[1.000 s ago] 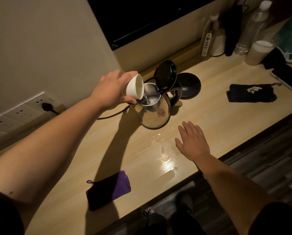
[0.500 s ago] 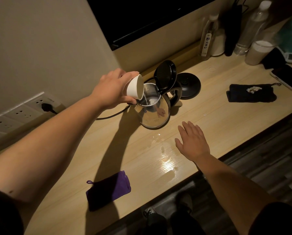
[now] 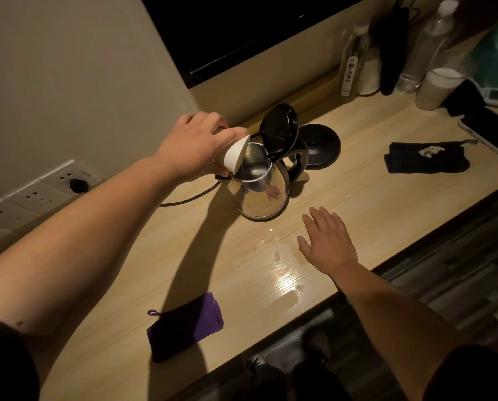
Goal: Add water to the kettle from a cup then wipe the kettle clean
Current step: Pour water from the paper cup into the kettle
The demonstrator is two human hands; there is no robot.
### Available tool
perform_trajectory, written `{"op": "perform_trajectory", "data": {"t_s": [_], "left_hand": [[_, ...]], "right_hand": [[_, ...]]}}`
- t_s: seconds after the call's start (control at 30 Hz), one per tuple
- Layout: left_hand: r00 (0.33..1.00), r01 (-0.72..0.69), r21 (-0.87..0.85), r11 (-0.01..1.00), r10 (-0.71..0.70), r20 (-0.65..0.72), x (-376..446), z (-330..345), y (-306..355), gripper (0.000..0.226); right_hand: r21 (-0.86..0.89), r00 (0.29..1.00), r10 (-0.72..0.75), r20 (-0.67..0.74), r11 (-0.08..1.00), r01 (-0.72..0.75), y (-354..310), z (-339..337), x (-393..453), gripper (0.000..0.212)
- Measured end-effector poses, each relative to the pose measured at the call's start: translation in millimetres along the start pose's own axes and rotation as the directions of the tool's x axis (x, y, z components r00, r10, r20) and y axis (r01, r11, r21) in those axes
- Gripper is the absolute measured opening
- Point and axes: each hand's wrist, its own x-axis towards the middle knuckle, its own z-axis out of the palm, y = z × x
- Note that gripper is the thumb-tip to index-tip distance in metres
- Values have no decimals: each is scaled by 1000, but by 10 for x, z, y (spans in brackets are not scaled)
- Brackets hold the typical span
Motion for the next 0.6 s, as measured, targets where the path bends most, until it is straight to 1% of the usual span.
{"op": "perform_trajectory", "data": {"t_s": [0.13,0.3,0.43,0.6], "left_hand": [[1000,4,-12,1000,-4,-27,-3,7,9,86],[993,103,-195,975,-114,-42,-60,34,15,85],[979,184,-326,927,-203,-27,-96,71,-4,89],[956,242,-497,833,-291,-23,-129,20,-13,85]], "right_hand": [[9,1000,-3,0,1000,3,0,-5,-2,75],[9,1000,-4,2,1000,4,3,0,0,75],[16,1000,-3,1,1000,3,-3,-4,4,77],[14,1000,-9,17,1000,9,-1,-21,3,80]]}}
